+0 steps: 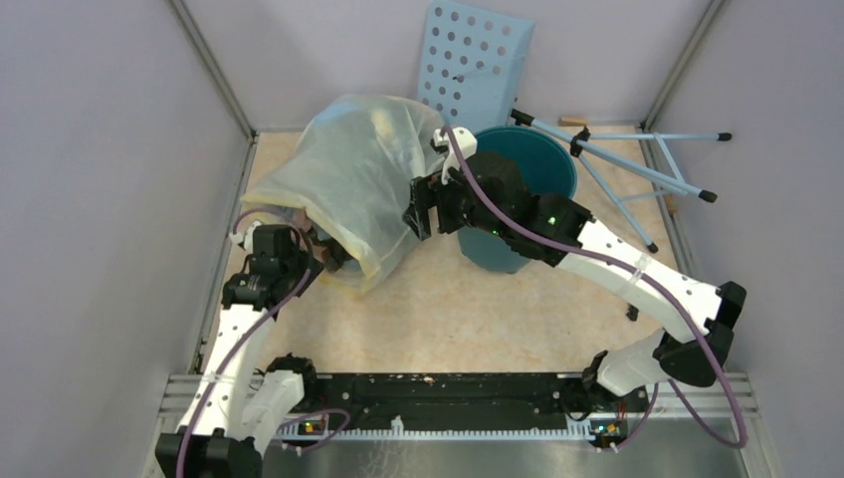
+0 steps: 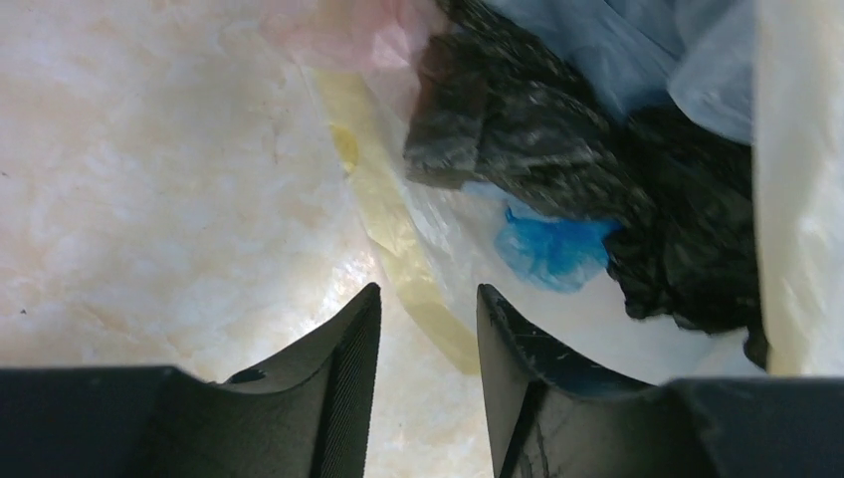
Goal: Put the trash bags into the trash bin
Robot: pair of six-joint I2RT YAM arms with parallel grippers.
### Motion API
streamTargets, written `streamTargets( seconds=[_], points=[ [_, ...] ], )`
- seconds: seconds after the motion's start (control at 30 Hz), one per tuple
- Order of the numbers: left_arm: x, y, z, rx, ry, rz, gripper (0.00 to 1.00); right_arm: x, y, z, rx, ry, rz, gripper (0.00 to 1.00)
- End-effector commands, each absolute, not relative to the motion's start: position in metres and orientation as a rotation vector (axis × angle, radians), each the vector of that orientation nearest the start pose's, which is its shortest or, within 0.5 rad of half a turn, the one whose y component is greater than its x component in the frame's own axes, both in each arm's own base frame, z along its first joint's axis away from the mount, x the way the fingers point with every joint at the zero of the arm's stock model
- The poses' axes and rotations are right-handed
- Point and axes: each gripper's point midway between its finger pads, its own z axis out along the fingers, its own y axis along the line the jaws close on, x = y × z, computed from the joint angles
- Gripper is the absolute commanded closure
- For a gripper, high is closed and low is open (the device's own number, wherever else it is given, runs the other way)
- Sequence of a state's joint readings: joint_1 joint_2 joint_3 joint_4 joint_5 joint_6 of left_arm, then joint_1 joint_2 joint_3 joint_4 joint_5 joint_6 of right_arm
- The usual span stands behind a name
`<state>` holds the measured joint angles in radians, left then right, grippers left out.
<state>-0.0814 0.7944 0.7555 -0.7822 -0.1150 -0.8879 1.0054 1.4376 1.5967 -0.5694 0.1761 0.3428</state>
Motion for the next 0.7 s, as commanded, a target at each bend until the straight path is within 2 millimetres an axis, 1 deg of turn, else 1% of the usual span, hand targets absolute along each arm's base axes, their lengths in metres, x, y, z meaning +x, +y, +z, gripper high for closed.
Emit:
streamTargets(
  seconds=[0.0, 0.03, 0.07, 0.1, 0.17, 0.23, 0.3, 0.4, 0.47, 0.53, 0.57, 0.6, 0.63, 0.67],
  points=[
    [0.248, -0.012, 0.139, -1.053, 2.153, -0.320, 0.55, 0.237, 0.335, 0.368, -0.509, 1.889, 0.718, 0.21],
    [0.250, -0.005, 0.133, -1.079, 2.152, -0.315, 0.54, 0.235, 0.332, 0.368, -0.511, 1.886, 0.720, 0.21],
    [0.251, 0.001, 0.130, -1.101, 2.145, -0.294, 0.50, 0.233, 0.330, 0.369, -0.513, 1.881, 0.721, 0.20],
    [0.254, 0.007, 0.128, -1.109, 2.135, -0.260, 0.44, 0.231, 0.327, 0.371, -0.512, 1.874, 0.725, 0.20],
    [0.262, 0.016, 0.128, -1.104, 2.115, -0.223, 0.31, 0.229, 0.321, 0.374, -0.509, 1.864, 0.724, 0.20],
    [0.273, 0.021, 0.132, -1.066, 2.089, -0.229, 0.26, 0.227, 0.314, 0.375, -0.508, 1.862, 0.712, 0.20],
    [0.285, 0.018, 0.136, -1.016, 2.075, -0.269, 0.21, 0.225, 0.307, 0.375, -0.510, 1.865, 0.694, 0.20],
    [0.306, -0.004, 0.145, -0.894, 2.059, -0.447, 0.18, 0.222, 0.297, 0.372, -0.521, 1.875, 0.658, 0.19],
    [0.311, -0.025, 0.149, -0.848, 2.060, -0.602, 0.18, 0.221, 0.291, 0.372, -0.526, 1.873, 0.639, 0.19],
    [0.312, -0.044, 0.153, -0.817, 2.064, -0.745, 0.17, 0.220, 0.285, 0.374, -0.526, 1.866, 0.621, 0.18],
    [0.312, -0.053, 0.152, -0.808, 2.061, -0.810, 0.14, 0.220, 0.283, 0.375, -0.527, 1.861, 0.612, 0.18],
    [0.311, -0.060, 0.146, -0.804, 2.064, -0.869, 0.11, 0.220, 0.280, 0.376, -0.527, 1.858, 0.603, 0.17],
    [0.311, -0.065, 0.141, -0.811, 2.069, -0.911, 0.11, 0.220, 0.278, 0.377, -0.528, 1.853, 0.596, 0.17],
    [0.311, -0.068, 0.134, -0.821, 2.080, -0.932, 0.14, 0.220, 0.276, 0.377, -0.530, 1.851, 0.589, 0.17]
  ],
)
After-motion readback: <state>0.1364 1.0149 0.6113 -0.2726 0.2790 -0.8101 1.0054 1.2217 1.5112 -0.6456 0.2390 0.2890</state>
